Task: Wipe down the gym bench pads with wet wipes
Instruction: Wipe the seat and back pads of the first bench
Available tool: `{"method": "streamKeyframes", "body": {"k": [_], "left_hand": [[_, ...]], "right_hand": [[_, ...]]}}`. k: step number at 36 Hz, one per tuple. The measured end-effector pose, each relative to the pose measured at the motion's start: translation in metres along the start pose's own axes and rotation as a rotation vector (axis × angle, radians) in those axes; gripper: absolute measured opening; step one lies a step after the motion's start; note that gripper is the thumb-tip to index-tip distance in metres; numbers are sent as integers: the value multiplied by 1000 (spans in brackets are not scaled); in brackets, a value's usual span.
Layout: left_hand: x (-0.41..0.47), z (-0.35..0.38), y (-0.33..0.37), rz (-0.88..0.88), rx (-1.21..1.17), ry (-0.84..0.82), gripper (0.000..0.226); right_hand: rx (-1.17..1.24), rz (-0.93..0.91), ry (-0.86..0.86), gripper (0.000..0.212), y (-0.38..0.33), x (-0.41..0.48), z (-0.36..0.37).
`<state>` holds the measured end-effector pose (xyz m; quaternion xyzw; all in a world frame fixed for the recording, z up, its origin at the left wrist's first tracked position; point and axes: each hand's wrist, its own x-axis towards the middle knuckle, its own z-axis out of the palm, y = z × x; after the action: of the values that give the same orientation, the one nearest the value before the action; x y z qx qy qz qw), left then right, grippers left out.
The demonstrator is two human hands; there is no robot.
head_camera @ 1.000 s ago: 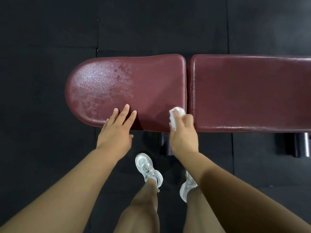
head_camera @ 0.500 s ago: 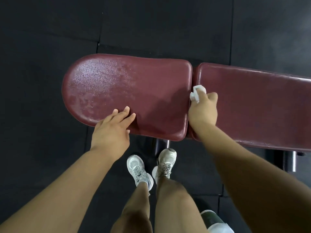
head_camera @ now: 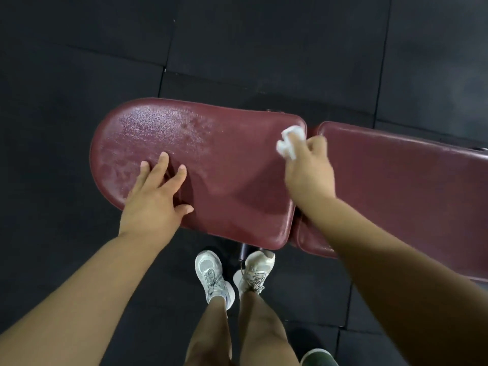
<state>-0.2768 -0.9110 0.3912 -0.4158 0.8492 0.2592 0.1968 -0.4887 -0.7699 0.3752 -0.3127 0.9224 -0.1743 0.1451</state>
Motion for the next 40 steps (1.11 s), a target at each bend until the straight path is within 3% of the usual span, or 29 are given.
{"method": "streamKeyframes", "body": {"k": [3,5,7,11,13,15,17,20,23,26,29,32,34,35,37,40], "left_hand": [[0,0,2,-21,-24,-8,73],[1,-2,4,-45,-25,-8,73],[2,-4,5,-50,-29,-6,73],[2,-5,7,-52,-36,-40,73],[3,-5,7,-56,-31,-51,73],[3,-3,7,-54,-35,-40,73],[3,-2,6,-51,-55,-23,73],[3,1,3,-37,-67,-27,75],[3,2,2,-41,-75,-32,75],[3,3,1,-37,-110,-21,74],[4,3,-1,-36,-100,-28,74],[4,2,-2,-27,-83,-32,72],[4,1,-3,-24,-56,-55,70],[4,0,-4,-16,-35,-67,70],[4,-1,-5,6,9,-86,71],[5,-3,-8,48,45,-99,72]], "right_hand": [[123,318,62,38,-5,17,4],[57,309,59,41,-19,11,12],[-13,64,-67,46,-35,-10,22],[-11,-737,-437,50,-39,-49,30],[-50,-922,-468,45,-27,-40,26],[-45,-804,-430,33,-22,-13,15],[-33,-510,-253,27,-10,23,7],[6,-23,-22,39,4,65,-3],[41,198,61,40,-5,77,3],[-58,61,51,45,-32,57,16],[-53,-258,-90,48,-61,14,31],[25,-598,-356,46,-67,-26,42],[-5,-811,-418,44,-59,-31,39],[-34,-849,-438,38,-56,-24,33],[-66,-750,-418,28,-51,-1,23],[-131,-458,-179,42,-41,33,18]]}}
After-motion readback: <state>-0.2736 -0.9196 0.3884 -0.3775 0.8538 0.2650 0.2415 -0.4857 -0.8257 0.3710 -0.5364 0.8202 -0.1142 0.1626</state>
